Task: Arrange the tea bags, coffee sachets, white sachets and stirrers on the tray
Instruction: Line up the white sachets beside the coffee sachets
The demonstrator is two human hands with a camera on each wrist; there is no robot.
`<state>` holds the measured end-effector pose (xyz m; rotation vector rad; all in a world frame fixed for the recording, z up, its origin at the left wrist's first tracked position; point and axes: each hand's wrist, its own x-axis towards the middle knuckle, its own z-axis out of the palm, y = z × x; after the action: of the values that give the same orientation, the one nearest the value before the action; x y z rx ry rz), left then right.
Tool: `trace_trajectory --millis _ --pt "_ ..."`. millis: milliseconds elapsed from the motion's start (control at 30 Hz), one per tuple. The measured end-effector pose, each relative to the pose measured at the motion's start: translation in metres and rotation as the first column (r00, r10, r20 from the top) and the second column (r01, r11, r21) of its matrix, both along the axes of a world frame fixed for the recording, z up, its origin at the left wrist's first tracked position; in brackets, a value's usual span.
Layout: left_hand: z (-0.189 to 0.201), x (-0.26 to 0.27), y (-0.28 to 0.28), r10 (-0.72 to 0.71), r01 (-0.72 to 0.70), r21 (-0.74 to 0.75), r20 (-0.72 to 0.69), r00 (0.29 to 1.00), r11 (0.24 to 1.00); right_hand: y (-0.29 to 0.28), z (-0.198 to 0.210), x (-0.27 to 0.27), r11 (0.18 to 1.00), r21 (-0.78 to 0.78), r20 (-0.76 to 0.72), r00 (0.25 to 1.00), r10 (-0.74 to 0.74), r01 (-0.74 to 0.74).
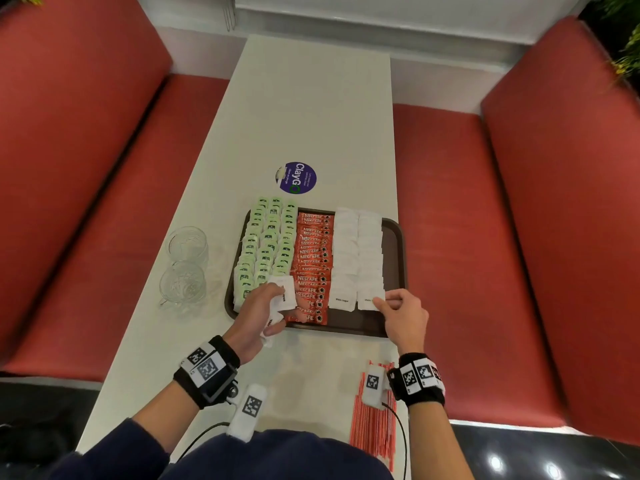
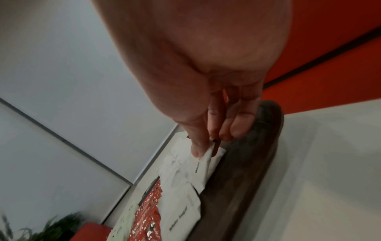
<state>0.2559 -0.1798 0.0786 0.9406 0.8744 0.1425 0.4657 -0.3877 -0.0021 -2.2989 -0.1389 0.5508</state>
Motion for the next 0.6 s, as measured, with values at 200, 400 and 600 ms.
trace_trajectory --millis 200,400,600 --pt "0.008 -0.005 -0.005 -0.082 0.082 0.069 -0.008 0.997 0.994 0.007 0.004 -0.01 0.994 -0.104 0.101 0.995 0.025 -0.015" --pt "0.011 -0.007 -0.009 -0.134 0.134 0.09 -0.007 0.991 0.987 0.012 0.005 -0.014 0.983 -0.175 0.167 0.982 0.084 -0.055" --pt "0.012 -0.005 -0.011 -0.147 0.144 0.116 0.013 0.989 0.983 0.013 -0.002 -0.017 0.977 -0.206 0.215 0.971 0.102 -0.057"
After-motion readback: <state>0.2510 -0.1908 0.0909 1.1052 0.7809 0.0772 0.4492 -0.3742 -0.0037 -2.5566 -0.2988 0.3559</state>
